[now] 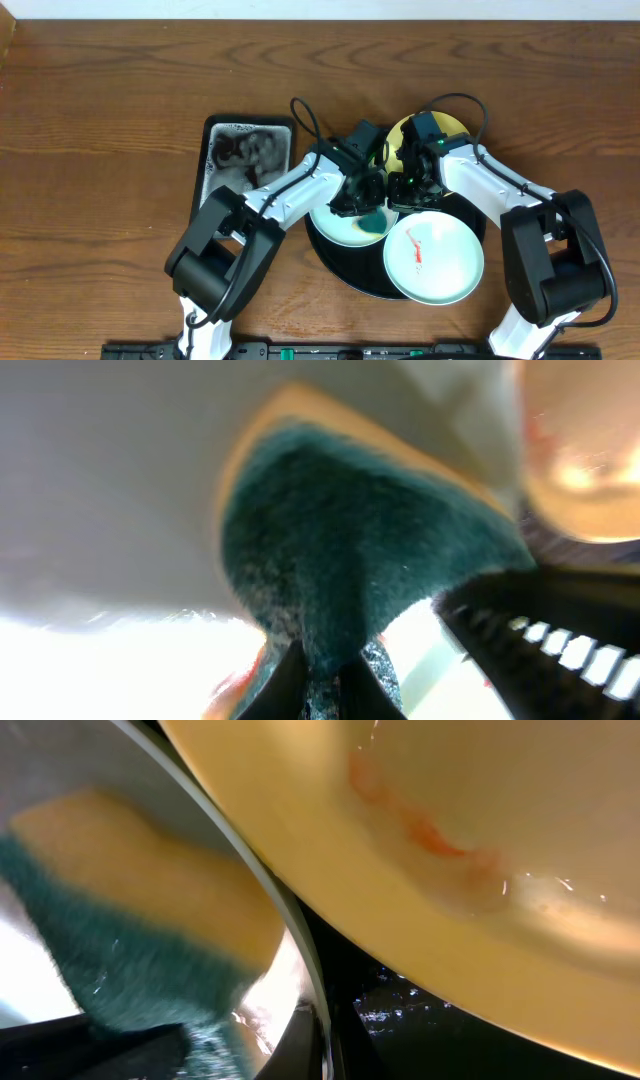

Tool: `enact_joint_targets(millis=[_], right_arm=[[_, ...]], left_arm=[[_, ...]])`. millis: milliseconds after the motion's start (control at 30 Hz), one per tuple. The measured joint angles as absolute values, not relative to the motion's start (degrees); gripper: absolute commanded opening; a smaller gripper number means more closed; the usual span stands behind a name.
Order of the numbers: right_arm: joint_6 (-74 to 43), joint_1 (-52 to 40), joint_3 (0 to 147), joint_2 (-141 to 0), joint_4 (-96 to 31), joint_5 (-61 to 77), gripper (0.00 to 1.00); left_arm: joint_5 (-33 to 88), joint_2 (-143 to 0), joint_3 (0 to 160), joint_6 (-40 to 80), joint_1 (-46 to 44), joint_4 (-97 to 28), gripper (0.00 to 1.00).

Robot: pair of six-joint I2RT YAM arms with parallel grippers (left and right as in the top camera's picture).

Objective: Clean dirty plates on tray and stack at the side
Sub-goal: 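Scrub the pale green plate with the sponge in the left gripper, then return the sponge to the soapy tray with the left gripper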

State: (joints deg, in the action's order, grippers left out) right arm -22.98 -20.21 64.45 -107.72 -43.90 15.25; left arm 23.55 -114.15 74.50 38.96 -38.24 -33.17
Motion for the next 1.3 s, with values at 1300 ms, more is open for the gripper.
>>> enact_joint_targets(millis=[1300], right_arm=[[-19.55,-20.23,64.58,-107.72,-43.92,16.36,0.01]], left_arm=[[-7.07,-99.02,79.00,26.28,-32.14,-53.32,0.07]])
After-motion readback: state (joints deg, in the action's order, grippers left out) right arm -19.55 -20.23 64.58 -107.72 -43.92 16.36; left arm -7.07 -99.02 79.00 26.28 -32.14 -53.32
